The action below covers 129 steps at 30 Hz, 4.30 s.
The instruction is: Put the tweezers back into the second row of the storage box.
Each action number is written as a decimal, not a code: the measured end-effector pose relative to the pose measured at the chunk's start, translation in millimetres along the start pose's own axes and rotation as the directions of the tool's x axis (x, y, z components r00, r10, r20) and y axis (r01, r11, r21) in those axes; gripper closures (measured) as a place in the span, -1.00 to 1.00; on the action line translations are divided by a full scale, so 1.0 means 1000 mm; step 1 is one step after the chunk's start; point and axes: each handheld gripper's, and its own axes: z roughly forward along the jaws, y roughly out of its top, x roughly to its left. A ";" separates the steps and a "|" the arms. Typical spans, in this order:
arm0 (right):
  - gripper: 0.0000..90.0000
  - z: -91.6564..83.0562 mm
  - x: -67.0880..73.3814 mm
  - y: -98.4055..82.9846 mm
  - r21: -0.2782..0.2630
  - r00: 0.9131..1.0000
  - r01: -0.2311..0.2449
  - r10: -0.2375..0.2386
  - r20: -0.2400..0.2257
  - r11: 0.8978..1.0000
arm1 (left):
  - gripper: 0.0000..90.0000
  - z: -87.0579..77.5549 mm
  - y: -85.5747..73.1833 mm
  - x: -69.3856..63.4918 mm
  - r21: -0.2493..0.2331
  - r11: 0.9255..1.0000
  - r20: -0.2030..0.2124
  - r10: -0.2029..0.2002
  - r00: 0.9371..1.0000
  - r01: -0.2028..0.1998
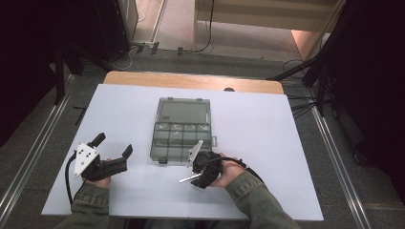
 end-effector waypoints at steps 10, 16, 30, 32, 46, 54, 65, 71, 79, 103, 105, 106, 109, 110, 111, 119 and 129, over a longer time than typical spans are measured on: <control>0.90 0.004 -0.003 0.005 0.045 1.000 -0.006 0.007 -0.021 0.999 | -1.00 0.000 0.000 0.000 -0.004 1.000 0.000 -0.002 1.000 0.002; 0.91 0.003 -0.002 0.004 0.044 1.000 0.011 -0.010 -0.022 0.999 | -1.00 0.000 0.000 0.000 -0.003 1.000 0.000 -0.002 1.000 0.002; 0.91 -0.012 -0.004 0.003 -0.068 0.996 -0.022 0.016 -0.085 0.997 | -1.00 0.000 0.000 0.000 0.001 1.000 0.000 -0.004 1.000 0.004; 0.91 -0.014 -0.004 0.003 -0.093 0.996 -0.020 0.012 -0.087 0.995 | -1.00 0.000 0.000 0.000 -0.001 1.000 0.001 -0.006 1.000 0.006; 0.91 -0.029 -0.014 -0.001 -0.207 0.993 -0.083 0.063 -0.099 0.975 | -1.00 0.001 0.000 0.000 0.002 1.000 0.001 -0.005 1.000 0.005; 0.90 -0.034 -0.017 -0.001 -0.263 0.995 -0.081 0.060 -0.084 0.961 | -1.00 0.000 0.000 0.000 0.007 1.000 -0.001 -0.004 1.000 0.004; 0.91 -0.040 -0.022 -0.002 -0.326 0.993 -0.113 0.094 -0.073 0.938 | -1.00 0.000 0.000 0.001 0.004 1.000 0.002 -0.005 1.000 0.005; 0.91 -0.045 -0.028 -0.005 -0.405 0.989 -0.145 0.124 -0.077 0.903 | -1.00 0.000 0.000 0.000 0.007 1.000 0.002 -0.006 1.000 0.006; 0.91 -0.045 -0.035 -0.008 -0.470 0.983 -0.184 0.165 -0.082 0.863 | -1.00 0.000 0.000 0.000 0.005 1.000 0.003 -0.006 1.000 0.006; 0.35 -0.027 -0.058 -0.009 -0.465 0.933 -0.361 0.318 -0.172 0.809 | -1.00 0.000 0.000 0.001 0.003 1.000 0.005 -0.010 1.000 0.010; 0.13 -0.022 -0.061 -0.010 -0.443 0.922 -0.386 0.343 -0.178 0.809 | -1.00 0.000 0.000 0.001 0.001 1.000 0.006 -0.010 1.000 0.010; 0.08 -0.021 -0.062 -0.011 -0.442 0.921 -0.390 0.344 -0.183 0.808 | -1.00 0.000 0.000 0.001 0.001 1.000 0.007 -0.011 1.000 0.011; -0.10 -0.022 -0.062 -0.013 -0.449 0.914 -0.405 0.366 -0.175 0.797 | -1.00 0.000 0.000 0.001 0.004 1.000 0.006 -0.013 1.000 0.013; -0.10 -0.022 -0.062 -0.013 -0.449 0.914 -0.405 0.366 -0.175 0.797 | -1.00 0.000 0.000 0.001 0.003 1.000 0.006 -0.012 1.000 0.012; -0.20 -0.025 -0.061 -0.015 -0.457 0.911 -0.410 0.377 -0.167 0.789 | -1.00 0.000 0.000 0.001 0.002 1.000 0.007 -0.010 1.000 0.010; -0.56 -0.036 -0.056 -0.028 -0.493 0.906 -0.410 0.405 -0.123 0.767 | -1.00 0.000 0.000 0.001 0.001 1.000 0.011 -0.011 1.000 0.011; -1.00 -0.041 -0.055 -0.044 -0.471 0.887 -0.428 0.459 -0.055 0.771 | -1.00 0.000 0.000 0.000 0.003 1.000 0.017 -0.010 1.000 0.010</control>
